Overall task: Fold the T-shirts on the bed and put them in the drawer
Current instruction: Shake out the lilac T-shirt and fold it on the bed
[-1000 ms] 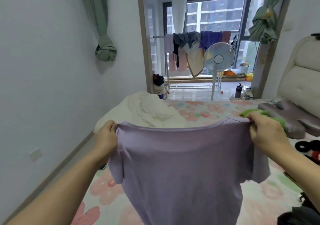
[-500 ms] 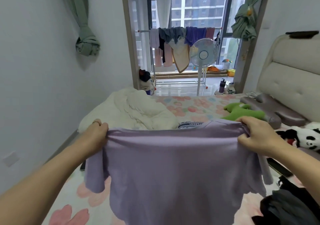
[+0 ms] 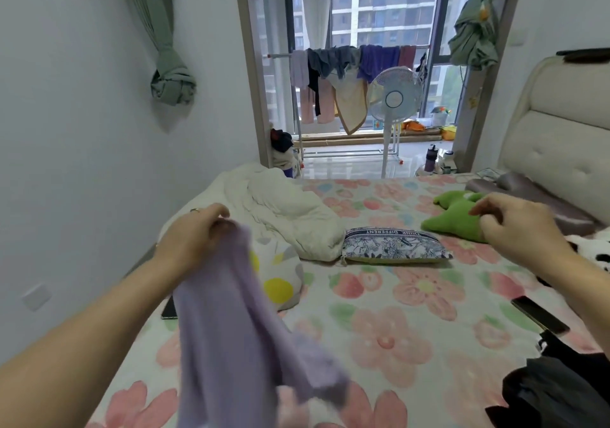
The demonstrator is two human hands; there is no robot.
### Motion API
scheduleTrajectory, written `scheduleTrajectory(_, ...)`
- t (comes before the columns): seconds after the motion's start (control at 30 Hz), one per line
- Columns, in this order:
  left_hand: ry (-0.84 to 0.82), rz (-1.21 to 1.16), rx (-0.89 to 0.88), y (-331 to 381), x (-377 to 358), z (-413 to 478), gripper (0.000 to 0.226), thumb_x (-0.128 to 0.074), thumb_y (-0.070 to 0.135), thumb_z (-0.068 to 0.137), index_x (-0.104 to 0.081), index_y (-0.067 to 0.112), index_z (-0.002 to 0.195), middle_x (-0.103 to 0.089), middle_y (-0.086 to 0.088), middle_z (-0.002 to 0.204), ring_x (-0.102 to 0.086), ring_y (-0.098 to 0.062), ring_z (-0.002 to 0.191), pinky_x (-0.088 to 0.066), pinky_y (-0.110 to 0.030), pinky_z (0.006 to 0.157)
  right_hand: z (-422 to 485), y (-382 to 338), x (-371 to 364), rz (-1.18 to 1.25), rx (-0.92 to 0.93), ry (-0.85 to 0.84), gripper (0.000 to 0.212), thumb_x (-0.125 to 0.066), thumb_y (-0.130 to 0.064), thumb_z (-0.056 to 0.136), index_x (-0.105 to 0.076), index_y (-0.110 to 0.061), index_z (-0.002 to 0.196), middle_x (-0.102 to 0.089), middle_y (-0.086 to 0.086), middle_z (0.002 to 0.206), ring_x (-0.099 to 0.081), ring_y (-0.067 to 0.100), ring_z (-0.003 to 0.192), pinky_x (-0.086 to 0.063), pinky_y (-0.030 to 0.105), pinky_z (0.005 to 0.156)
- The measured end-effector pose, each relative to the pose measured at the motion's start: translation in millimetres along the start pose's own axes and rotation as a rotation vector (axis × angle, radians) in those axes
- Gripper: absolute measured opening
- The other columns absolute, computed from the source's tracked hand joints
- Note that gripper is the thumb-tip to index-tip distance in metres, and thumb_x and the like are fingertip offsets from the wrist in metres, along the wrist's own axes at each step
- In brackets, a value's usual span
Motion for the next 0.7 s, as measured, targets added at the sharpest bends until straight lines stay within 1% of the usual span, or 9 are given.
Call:
scheduleTrajectory(0.03, -0.059, 0.023, -0.028, 7.7, -4.7, 3.0, 0.018, -0.055, 0.016, 0.089, -0.062, 0.004, 0.1, -0.065, -0.018, 0.097, -0.058, -0.033, 0.097, -0.04, -0.035, 0.077, -3.7, -2.2, -13.9, 0.0, -0.006, -0.069, 0.019, -0.054, 0.003, 0.08, -0.069, -0.006, 0.088, -0.064, 0.008, 0.073, -0.056, 0.024, 0.076, -0.031, 0.026, 0.064)
scheduleTrajectory(0.13, -0.188, 0.03, -0.128, 28.5, -17.9, 8.7, 0.017, -0.06, 0.022, 0.088, -0.062, 0.004, 0.085, -0.066, -0.013, 0.089, -0.057, -0.03, 0.088, -0.031, -0.028, 0.066, -25.5, -21.0, -60.9, 0.038, 0.024, -0.259, 0.017, -0.055, -0.005, 0.082, -0.069, -0.012, 0.09, -0.066, 0.006, 0.079, -0.057, 0.024, 0.076, -0.037, 0.029, 0.065)
scheduleTrajectory(0.2, -0.214, 0.012, -0.148, 34.3, -20.7, 7.8, 0.015, -0.064, 0.018, 0.084, -0.063, 0.004, 0.081, -0.067, -0.012, 0.084, -0.058, -0.03, 0.083, -0.031, -0.027, 0.064, -43.8, -42.4, -85.8, 0.115, 0.088, -0.317, 0.012, -0.058, -0.009, 0.083, -0.068, -0.014, 0.089, -0.06, -0.001, 0.074, -0.052, 0.019, 0.072, -0.031, 0.026, 0.063)
scheduleTrajectory(0.27, -0.241, 0.003, -0.167, 37.2, -26.0, 3.7, 0.013, -0.066, 0.015, 0.082, -0.064, 0.003, 0.079, -0.067, -0.012, 0.082, -0.059, -0.03, 0.08, -0.034, -0.027, 0.064, -60.4, -63.2, -104.4, 0.209, 0.13, -0.354, 0.007, -0.061, -0.015, 0.084, -0.067, -0.015, 0.088, -0.06, -0.003, 0.071, -0.052, 0.014, 0.068, -0.031, 0.022, 0.062)
scheduleTrajectory(0.33, -0.247, -0.003, -0.182, 40.6, -29.0, -0.4, 0.014, -0.067, 0.017, 0.082, -0.064, 0.003, 0.078, -0.066, -0.009, 0.078, -0.058, -0.025, 0.075, -0.035, -0.025, 0.063, -73.1, -78.2, -119.4, 0.279, 0.144, -0.384, 0.008, -0.063, -0.02, 0.084, -0.066, -0.015, 0.089, -0.061, -0.003, 0.071, -0.051, 0.011, 0.066, -0.031, 0.016, 0.06)
scheduleTrajectory(0.47, -0.22, -0.1, -0.201, 57.7, -22.8, -5.5, 0.016, -0.068, 0.019, 0.082, -0.063, 0.006, 0.075, -0.054, 0.005, 0.066, -0.048, -0.005, 0.06, -0.034, -0.006, 0.057, -87.3, -99.5, -138.0, 0.348, 0.17, -0.421, 0.017, -0.064, -0.026, 0.084, -0.064, -0.013, 0.095, -0.057, -0.008, 0.07, -0.05, 0.008, 0.069, -0.034, 0.018, 0.065)
scheduleTrajectory(0.57, -0.204, -0.187, -0.203, 78.0, -12.1, -9.1, 0.016, -0.068, 0.016, 0.083, -0.058, 0.014, 0.07, -0.051, 0.015, 0.062, -0.051, 0.009, 0.059, -0.034, 0.0, 0.06, -90.5, -109.5, -141.5, 0.381, 0.189, -0.423, 0.028, -0.068, -0.032, 0.081, -0.063, -0.013, 0.101, -0.059, -0.006, 0.079, -0.054, 0.008, 0.074, -0.039, 0.018, 0.07)
scheduleTrajectory(0.63, -0.183, -0.247, -0.221, 93.7, -3.7, -12.0, 0.018, -0.068, 0.015, 0.083, -0.056, 0.017, 0.07, -0.051, 0.02, 0.063, -0.053, 0.016, 0.063, -0.034, 0.0, 0.06, -93.6, -117.6, -142.0, 0.458, 0.187, -0.447, 0.042, -0.071, -0.036, 0.078, -0.059, -0.018, 0.114, -0.057, -0.009, 0.096, -0.055, 0.006, 0.088, -0.04, 0.016, 0.078)
scheduleTrajectory(0.7, -0.152, -0.295, -0.251, 109.7, 4.5, -14.0, 0.014, -0.067, 0.014, 0.083, -0.059, 0.015, 0.072, -0.055, 0.017, 0.064, -0.053, 0.014, 0.066, -0.035, 0.0, 0.061, -95.8, -126.0, -145.4, 0.539, 0.173, -0.525, 0.058, -0.072, -0.037, 0.076, -0.049, -0.023, 0.128, -0.052, -0.013, 0.107, -0.053, 0.004, 0.104, -0.038, 0.016, 0.086)
Point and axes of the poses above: each hand's wrist, its own z-axis towards the middle knuckle, its own x-axis out of the back of the hand, y = z × x, the point moved 9 cm from there along z, towards the middle knuckle
